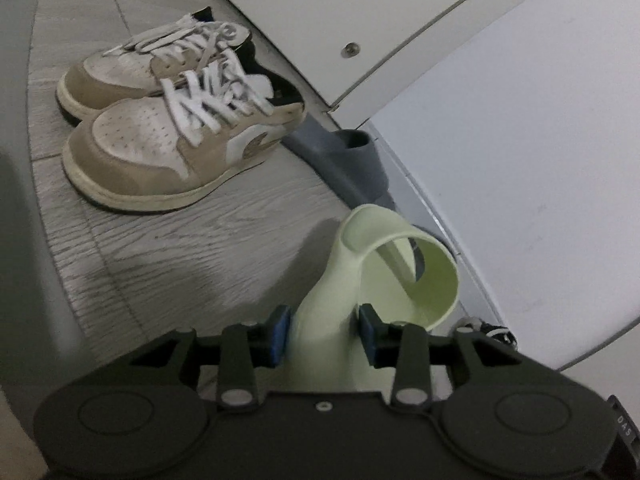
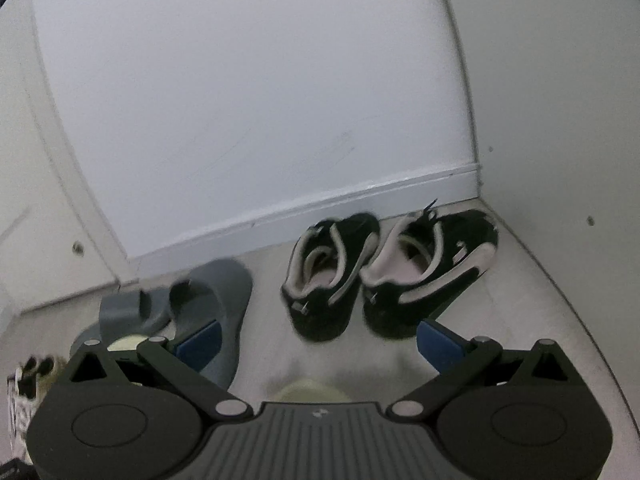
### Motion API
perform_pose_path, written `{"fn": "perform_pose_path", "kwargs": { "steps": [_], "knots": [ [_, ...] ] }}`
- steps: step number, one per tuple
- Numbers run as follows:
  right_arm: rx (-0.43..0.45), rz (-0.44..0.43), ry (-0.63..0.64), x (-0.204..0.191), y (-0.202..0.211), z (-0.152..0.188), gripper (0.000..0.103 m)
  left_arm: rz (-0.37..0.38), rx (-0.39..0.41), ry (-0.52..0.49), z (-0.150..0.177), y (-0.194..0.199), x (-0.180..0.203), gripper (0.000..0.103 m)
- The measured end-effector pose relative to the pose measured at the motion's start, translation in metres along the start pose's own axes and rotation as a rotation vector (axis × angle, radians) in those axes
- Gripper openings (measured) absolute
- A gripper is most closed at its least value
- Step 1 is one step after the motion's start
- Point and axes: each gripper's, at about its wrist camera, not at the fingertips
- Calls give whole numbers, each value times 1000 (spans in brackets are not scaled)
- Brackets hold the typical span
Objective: Organize scattered shoes
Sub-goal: 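Carry the green slide out and set it on the floor with the left tool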
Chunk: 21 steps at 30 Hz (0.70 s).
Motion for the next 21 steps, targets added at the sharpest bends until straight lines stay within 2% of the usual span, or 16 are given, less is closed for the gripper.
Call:
{"fn": "perform_pose_path", "kwargs": {
  "steps": [2,6,9,13,14,15,17,19,21],
  "knots": [
    [-19,-14,20,-8,0,3,103,-18,3,23,1,4,-2,38],
    [-63,-37,61,-24,4,16,103,-96,14,63,5,22,-15,27],
    [-93,-47,84,-36,8,25,103,-59,21,33,6,27,-11,29],
    [-103,-48,142,-50,13,31,103,-101,12,29,7,27,-10,35],
    [-106,-44,161,-52,15,32,103,-89,-5,38,5,27,-10,41],
    [-112,-40,185,-54,17,34,103,-67,-23,39,0,27,-8,50],
    [-139,-30,234,-56,20,38,103,-27,-29,-30,-11,32,6,62],
    [-203,-8,299,-58,22,46,102,1,-10,-147,-21,40,26,71],
    [-266,19,340,-60,20,54,101,44,31,-341,-32,50,51,85]
  ]
}}
Point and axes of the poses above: each gripper's, at about its wrist camera, not at the fingertips, and y roughly against the way its jaws point, x to its right, z to its underside, and after that the axes turned 12 degrees about y, right-handed
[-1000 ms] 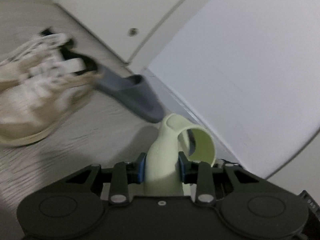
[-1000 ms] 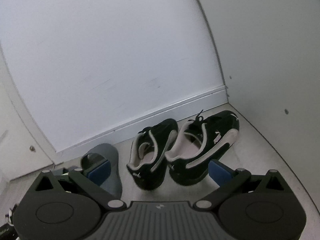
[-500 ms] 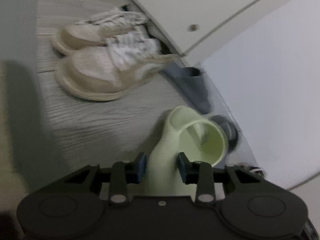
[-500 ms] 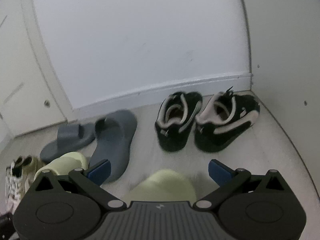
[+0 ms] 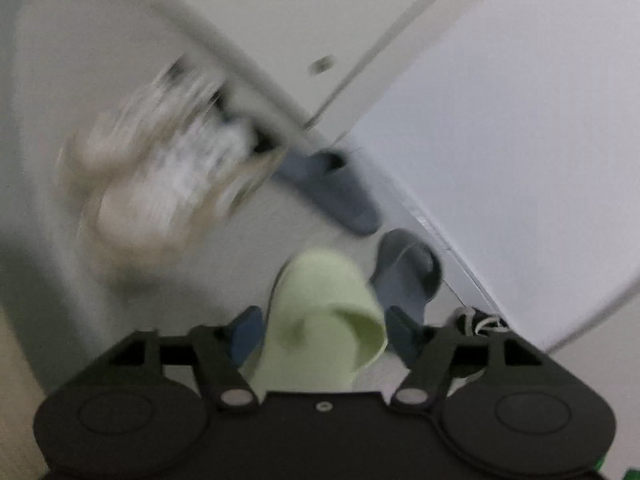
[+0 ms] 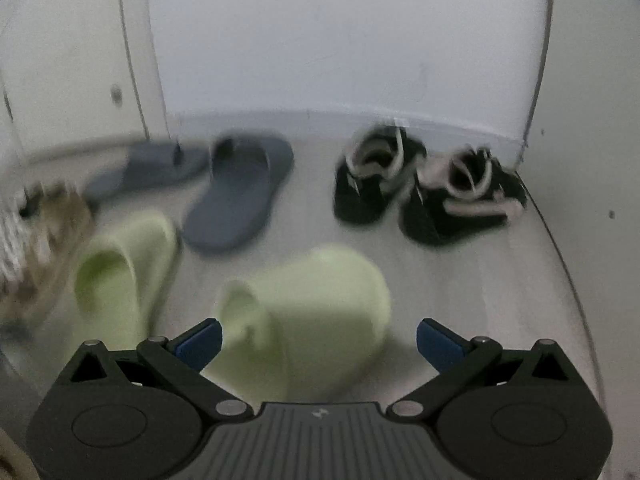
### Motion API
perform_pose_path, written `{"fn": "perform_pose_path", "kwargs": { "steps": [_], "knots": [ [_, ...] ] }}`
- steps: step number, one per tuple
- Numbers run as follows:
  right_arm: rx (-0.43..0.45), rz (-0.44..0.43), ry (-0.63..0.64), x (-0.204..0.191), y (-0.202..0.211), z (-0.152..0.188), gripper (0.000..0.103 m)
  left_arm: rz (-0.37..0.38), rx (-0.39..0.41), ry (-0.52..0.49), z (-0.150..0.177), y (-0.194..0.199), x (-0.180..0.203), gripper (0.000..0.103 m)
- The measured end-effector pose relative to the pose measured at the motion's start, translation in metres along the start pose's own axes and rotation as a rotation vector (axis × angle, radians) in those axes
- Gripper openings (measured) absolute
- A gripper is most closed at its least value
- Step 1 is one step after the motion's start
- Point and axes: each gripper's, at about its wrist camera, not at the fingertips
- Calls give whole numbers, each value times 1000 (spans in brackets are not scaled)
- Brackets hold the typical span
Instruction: Organize scattered shoes
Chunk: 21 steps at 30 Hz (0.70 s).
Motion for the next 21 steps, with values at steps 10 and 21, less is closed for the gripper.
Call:
{"fn": "perform_pose_path", "kwargs": {
  "steps": [10,21],
  "knots": [
    [-139,-29,8,-5,-42,-1,49,15,18,-145,-3,-21,-14,99],
    [-130,27,-173,31,-36,2,51,47,53,-141,-2,-19,-15,99]
  ]
}}
Point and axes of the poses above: each gripper's, at about its wrist camera, not at the fingertips, and y roughly against the way its jaws point, x to its right, z to its underside, and after that the axes turned 12 degrees about y, right-handed
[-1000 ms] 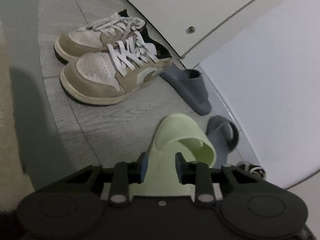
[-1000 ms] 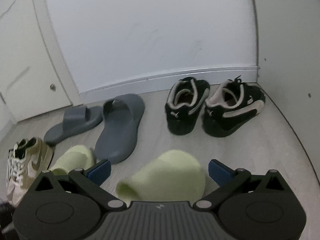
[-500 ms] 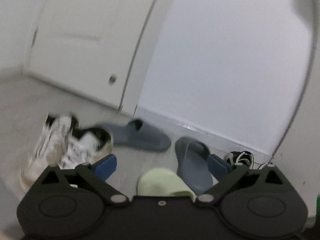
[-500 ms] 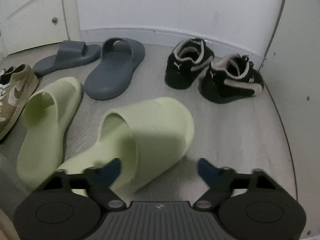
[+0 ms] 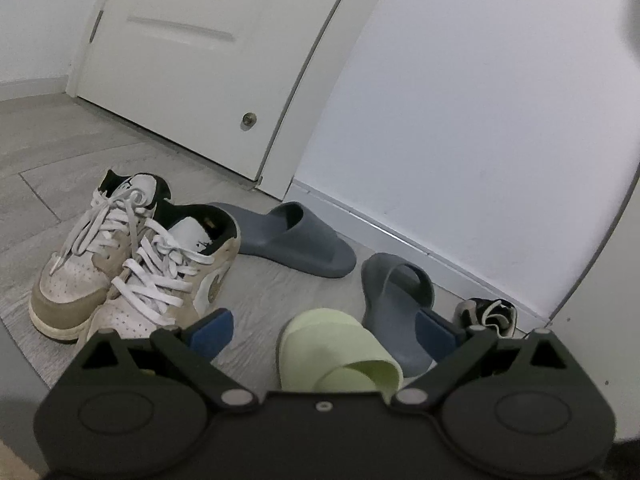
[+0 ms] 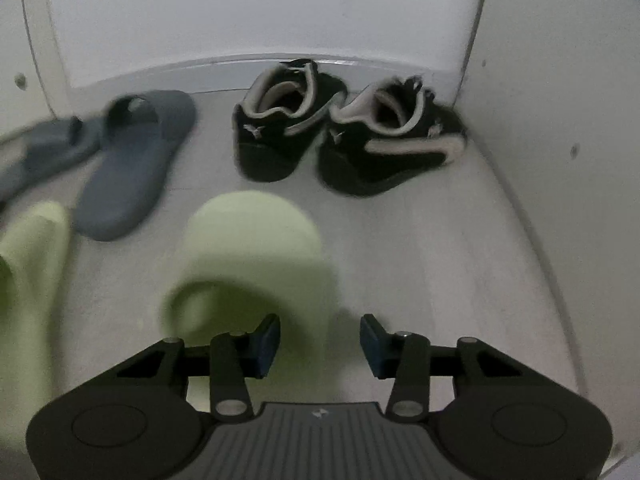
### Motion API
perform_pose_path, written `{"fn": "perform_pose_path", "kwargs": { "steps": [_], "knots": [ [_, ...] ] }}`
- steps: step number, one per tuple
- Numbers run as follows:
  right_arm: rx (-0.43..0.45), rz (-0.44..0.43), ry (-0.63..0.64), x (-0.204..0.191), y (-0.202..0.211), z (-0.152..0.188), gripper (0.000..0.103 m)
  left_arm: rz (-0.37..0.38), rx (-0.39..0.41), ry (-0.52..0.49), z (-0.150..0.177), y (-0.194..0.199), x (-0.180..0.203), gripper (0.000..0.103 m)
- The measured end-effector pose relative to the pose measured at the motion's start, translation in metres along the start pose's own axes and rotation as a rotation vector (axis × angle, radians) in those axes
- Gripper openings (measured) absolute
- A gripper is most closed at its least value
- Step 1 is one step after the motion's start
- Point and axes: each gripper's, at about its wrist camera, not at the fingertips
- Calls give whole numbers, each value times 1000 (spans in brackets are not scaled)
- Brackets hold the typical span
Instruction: Organize scattered shoes
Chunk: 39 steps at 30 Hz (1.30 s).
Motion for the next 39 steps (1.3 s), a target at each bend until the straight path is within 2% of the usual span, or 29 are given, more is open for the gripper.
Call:
{"fn": "perform_pose_path", "kwargs": {
  "steps": [2,3,5,7,9,11,15,17,18,22,24,25,27,30,31,34,39],
  "knots": [
    [-7,-44,82,-19,14,8,70,0,0,4,0,2,0,99],
    [-15,-47,154,-33,18,12,72,1,1,3,0,2,0,99],
    [-41,1,360,-69,17,22,73,1,1,0,0,4,0,99],
    [-77,62,474,-87,8,27,71,1,2,-3,1,4,0,99],
    [-97,71,501,-91,1,28,70,3,4,-1,0,4,0,99],
    [-110,52,472,-86,-1,26,59,6,3,-3,0,4,-1,99],
    [-128,45,428,-71,-3,26,59,10,5,-9,0,3,-1,99],
    [-141,96,444,-69,-5,27,58,11,5,-8,0,4,-1,99],
    [-153,152,448,-66,-7,28,58,10,5,-7,0,4,-1,99],
    [-182,322,359,-42,-15,27,58,9,2,-8,0,3,-1,99],
    [-118,341,255,-25,-5,22,59,12,0,-17,1,2,1,99],
    [-63,317,181,-16,3,20,59,12,-2,-25,2,1,2,99],
    [80,170,13,-3,21,17,60,10,-7,-45,3,0,6,99],
    [205,-25,-204,6,27,16,64,-4,-18,-93,8,-3,13,99],
    [221,-39,-232,2,23,15,67,-6,-19,-103,9,-3,14,99],
    [229,46,-202,-16,7,8,73,-9,-24,-135,12,-4,19,100],
    [242,83,-279,-29,-23,3,74,-21,-42,-128,14,-7,16,100]
  ]
}}
Point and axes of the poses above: each gripper's, at about its wrist camera, not at the fingertips, and y roughly against the way its jaws point, x to its right, z to its underside, and after that the axes turned 12 degrees about y, right-handed
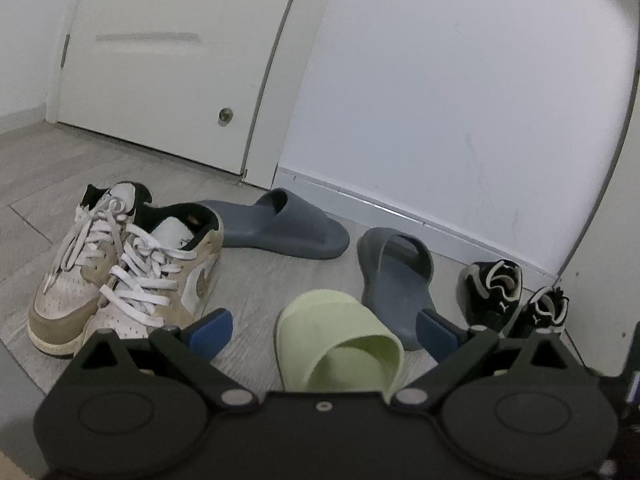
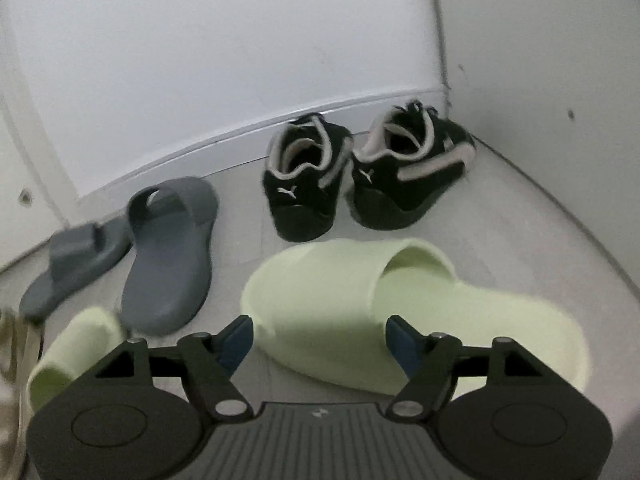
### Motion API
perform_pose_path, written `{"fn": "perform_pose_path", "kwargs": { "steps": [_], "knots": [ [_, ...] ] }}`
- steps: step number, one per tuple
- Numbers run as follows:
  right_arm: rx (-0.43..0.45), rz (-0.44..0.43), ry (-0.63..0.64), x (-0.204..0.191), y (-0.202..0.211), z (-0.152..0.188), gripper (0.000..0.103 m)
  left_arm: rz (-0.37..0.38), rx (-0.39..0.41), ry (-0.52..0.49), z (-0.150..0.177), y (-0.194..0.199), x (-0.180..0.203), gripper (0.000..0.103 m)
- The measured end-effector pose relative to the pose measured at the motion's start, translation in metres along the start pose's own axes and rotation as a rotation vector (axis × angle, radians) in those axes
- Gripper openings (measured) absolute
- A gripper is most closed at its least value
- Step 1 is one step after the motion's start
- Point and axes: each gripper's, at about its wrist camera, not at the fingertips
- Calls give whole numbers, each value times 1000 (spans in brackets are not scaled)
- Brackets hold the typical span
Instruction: Organize scattered shoes
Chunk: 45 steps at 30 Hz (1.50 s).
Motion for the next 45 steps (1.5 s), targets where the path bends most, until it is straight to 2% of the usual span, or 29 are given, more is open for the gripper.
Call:
{"fn": "perform_pose_path", "kwargs": {
  "steps": [1,2,3,5,8,14,18,21,25,29,31,32,36,38,41,43,45],
  "knots": [
    [9,14,3,-2,-4,1,68,-1,-1,6,0,0,-1,100],
    [11,20,30,-5,-5,1,52,1,0,15,-1,0,-2,100],
    [10,18,69,-7,-6,2,50,4,2,27,-1,0,-3,100],
    [-8,-75,88,-7,-3,2,28,7,2,29,-2,0,-3,100],
    [-41,-229,115,-14,3,6,12,9,4,22,-1,0,-2,100],
    [-74,-374,452,-62,22,14,12,13,13,47,-4,3,-6,100],
    [-69,-355,560,-73,47,16,15,18,20,72,-6,4,-9,100],
    [-118,-452,506,-67,70,19,15,23,19,73,-6,4,-8,100],
    [-283,-611,429,-62,74,36,15,27,21,50,-5,4,-5,100],
    [-406,-580,430,-68,60,44,15,26,23,57,-5,4,-6,100],
    [-483,-529,403,-64,48,47,15,21,23,74,-6,4,-9,100],
    [-493,-485,397,-61,46,47,9,22,23,79,-6,4,-10,100],
    [-506,-384,253,-29,43,37,9,25,21,76,-6,5,-10,100],
    [-496,-303,191,-12,39,31,9,25,20,70,-6,5,-9,100],
    [-435,-57,89,24,29,17,14,25,20,65,-5,5,-8,100],
    [-362,135,97,35,26,9,17,25,21,66,-5,4,-8,100],
    [-275,189,71,39,35,4,17,25,22,65,-5,4,-8,100]
  ]
}}
Point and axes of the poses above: each gripper's, at about its wrist camera, not at the fingertips, and y roughly against the way its jaws point, x to its right, z to its underside, and after that the axes turned 12 degrees about y, right-handed
